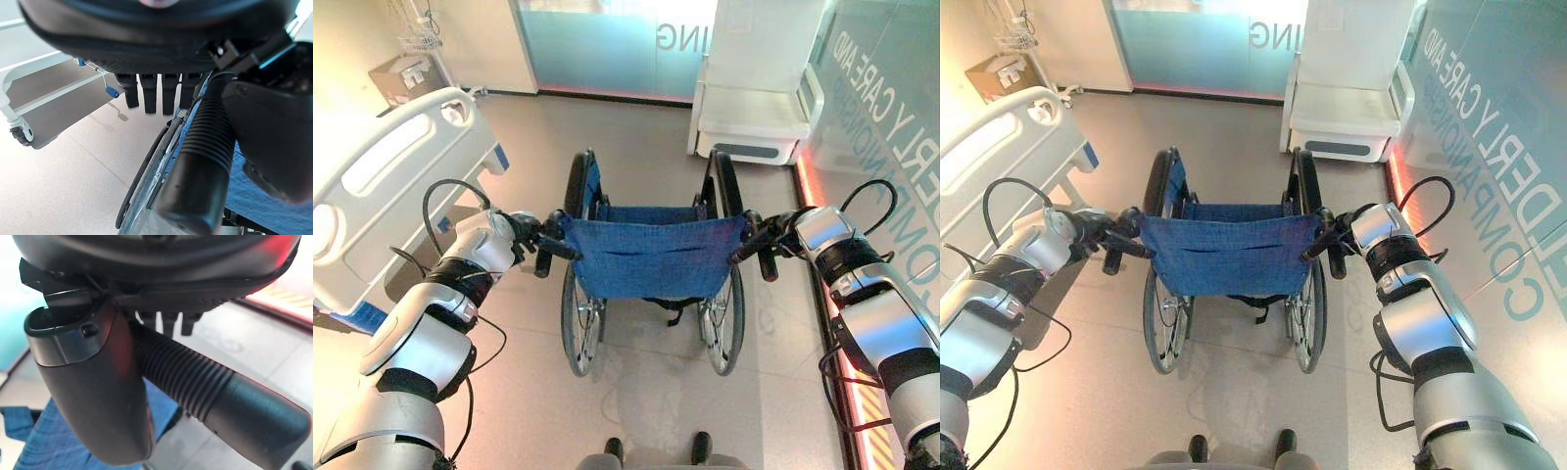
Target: Push the wheelchair next to the bed
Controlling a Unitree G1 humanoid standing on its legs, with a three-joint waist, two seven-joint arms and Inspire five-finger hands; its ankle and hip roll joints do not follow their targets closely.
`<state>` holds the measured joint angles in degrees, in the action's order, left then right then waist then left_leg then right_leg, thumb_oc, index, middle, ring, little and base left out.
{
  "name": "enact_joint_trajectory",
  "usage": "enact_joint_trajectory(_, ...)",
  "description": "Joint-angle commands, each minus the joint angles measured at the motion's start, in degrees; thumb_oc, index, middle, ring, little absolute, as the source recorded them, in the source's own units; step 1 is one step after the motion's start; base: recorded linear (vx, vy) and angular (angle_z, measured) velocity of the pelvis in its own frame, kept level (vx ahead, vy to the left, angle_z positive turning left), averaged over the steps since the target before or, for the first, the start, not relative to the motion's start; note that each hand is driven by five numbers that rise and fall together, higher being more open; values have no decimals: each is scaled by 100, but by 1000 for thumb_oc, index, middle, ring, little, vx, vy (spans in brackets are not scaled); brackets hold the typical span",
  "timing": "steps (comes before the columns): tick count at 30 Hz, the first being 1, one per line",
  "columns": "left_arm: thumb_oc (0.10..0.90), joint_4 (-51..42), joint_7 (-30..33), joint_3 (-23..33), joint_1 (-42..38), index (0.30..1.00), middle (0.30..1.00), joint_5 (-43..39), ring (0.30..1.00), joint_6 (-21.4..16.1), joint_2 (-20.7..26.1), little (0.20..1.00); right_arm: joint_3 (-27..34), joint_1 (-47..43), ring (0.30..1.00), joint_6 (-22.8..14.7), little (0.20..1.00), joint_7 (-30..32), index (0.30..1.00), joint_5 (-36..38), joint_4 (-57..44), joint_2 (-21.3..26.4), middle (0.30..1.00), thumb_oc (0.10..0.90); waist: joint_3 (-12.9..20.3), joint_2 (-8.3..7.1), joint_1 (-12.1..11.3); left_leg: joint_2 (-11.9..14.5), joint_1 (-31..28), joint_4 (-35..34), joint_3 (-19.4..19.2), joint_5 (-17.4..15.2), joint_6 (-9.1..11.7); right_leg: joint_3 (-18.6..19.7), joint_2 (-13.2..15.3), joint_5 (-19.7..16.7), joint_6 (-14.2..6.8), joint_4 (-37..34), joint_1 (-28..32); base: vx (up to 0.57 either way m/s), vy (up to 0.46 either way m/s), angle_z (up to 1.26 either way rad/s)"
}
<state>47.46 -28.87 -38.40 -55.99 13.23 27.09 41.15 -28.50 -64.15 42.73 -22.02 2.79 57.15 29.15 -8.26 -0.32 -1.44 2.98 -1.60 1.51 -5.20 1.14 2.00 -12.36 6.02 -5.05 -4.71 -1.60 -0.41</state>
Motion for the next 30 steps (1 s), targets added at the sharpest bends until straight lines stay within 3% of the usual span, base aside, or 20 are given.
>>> enact_joint_trajectory(1, 400, 644, 233, -131, -113, 300, 300, 493, 300, -43, 182, 300, -816, 383, 300, -127, 300, 215, 300, 217, 333, 378, 300, 400, -571, 81, -8, -201, 173, 147, -207, -375, -167, 177, 14, 636, 16, 455, 43, 12, 7, -5)
enact_joint_trajectory(7, 400, 614, 1084, -84, -16, 300, 300, 102, 300, -321, -5, 300, -806, 500, 300, -537, 300, 742, 300, 403, 52, 281, 300, 400, -629, 93, 41, -196, 189, 160, -203, -375, -158, 223, 16, 638, 29, 475, 14, 3, 3, -2)
enact_joint_trajectory(15, 400, 622, 1329, -41, 139, 300, 300, 139, 300, -465, -147, 300, -861, 525, 300, -906, 300, 890, 300, 21, -154, 274, 300, 400, -666, 82, 49, -197, 203, 139, -194, -368, -159, 233, 6, 644, 33, 494, -21, 0, 0, 0)
enact_joint_trajectory(21, 400, 539, 1583, -13, 228, 300, 300, 104, 300, -575, -262, 300, -876, 508, 300, -1169, 300, 1373, 300, -208, -373, 291, 300, 400, -684, 84, 45, -183, 208, 158, -194, -379, -156, 206, 3, 673, 39, 531, -28, 6, -4, 0)
enact_joint_trajectory(30, 400, 121, 2539, 309, 406, 300, 300, -750, 300, -918, -293, 300, -819, 469, 300, -1144, 300, 1872, 300, -301, -875, 411, 300, 400, -693, 109, 12, -167, 225, 135, -154, -365, -133, 130, -23, 759, 76, 627, -57, 43, -46, 2)
